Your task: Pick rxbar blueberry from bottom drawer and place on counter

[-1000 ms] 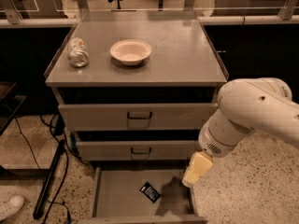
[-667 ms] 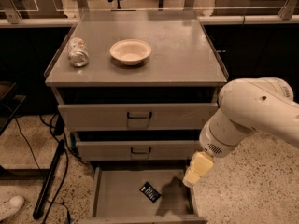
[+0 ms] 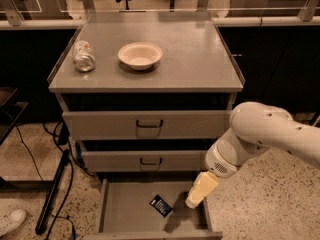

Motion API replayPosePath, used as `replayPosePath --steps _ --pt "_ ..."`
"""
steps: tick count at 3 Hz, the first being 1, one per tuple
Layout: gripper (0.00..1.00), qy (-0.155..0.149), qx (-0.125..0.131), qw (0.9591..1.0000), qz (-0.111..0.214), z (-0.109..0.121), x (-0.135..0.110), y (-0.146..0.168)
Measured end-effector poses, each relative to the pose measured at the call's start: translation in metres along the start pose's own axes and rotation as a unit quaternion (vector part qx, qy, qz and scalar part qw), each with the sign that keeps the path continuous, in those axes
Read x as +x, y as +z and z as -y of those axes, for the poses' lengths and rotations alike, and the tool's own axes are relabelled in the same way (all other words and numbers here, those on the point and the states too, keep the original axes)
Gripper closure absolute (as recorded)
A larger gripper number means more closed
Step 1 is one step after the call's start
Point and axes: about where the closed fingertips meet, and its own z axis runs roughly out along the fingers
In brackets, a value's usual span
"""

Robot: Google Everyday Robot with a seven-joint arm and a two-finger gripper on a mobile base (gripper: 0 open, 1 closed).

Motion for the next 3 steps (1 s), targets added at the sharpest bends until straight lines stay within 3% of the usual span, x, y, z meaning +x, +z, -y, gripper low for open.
replayPosePath --steps 1,2,3 --pt "0.0 0.02 -0.042 0.9988 0.015 0.008 0.008 0.043" --pt "0.0 0.02 -0.042 0.9988 0.015 0.008 0.008 0.043" --pt "0.0 0.046 -0.026 0.9986 0.01 0.031 0.015 0.081"
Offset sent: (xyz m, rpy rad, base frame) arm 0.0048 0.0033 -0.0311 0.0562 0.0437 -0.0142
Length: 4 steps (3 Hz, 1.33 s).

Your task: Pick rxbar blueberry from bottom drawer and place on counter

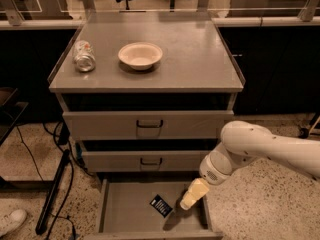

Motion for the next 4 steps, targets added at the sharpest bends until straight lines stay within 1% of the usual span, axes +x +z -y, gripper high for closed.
replayPosePath --steps 1,2,3,4 --pt "0.0 0.028 0.019 0.9994 0.007 0.022 0.008 0.024" --pt "0.0 0.028 0.019 0.9994 0.007 0.022 0.008 0.024" --pt "0.0 0.034 0.009 0.9993 0.013 0.021 0.006 0.034" --pt "0.0 0.043 0.028 0.9985 0.017 0.037 -0.007 0.09"
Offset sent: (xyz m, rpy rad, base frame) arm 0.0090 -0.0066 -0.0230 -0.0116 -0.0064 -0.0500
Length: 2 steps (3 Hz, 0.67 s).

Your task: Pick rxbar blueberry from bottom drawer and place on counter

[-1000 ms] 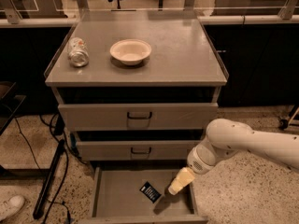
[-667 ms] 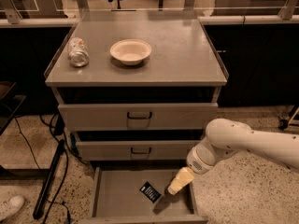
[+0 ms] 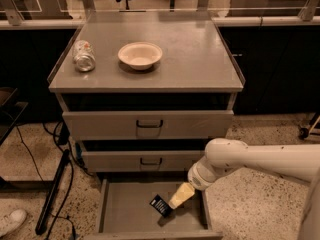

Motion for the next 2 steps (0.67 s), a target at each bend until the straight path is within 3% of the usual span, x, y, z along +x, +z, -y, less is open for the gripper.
replayPosePath --steps 1,2 --pt "0.0 0.0 0.001 1.0 0.001 0.0 -0.001 0.0" --pt "0.0 0.009 -0.008 0.9999 -0.005 -0.001 -0.003 0.021"
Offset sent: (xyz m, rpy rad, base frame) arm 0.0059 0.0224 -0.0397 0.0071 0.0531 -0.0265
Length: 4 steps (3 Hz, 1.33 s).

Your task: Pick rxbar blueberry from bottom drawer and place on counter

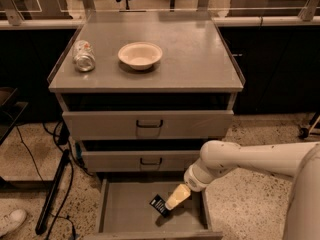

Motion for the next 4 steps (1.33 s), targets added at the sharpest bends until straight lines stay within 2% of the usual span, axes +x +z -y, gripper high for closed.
replayPosePath --steps 2,3,4 --pt "0.0 0.078 0.005 0.9966 0.027 0.039 0.009 0.06" --pt "0.0 0.078 0.005 0.9966 0.027 0.039 0.009 0.06" --pt "0.0 0.089 -0.005 0.9959 0.017 0.038 0.01 0.086"
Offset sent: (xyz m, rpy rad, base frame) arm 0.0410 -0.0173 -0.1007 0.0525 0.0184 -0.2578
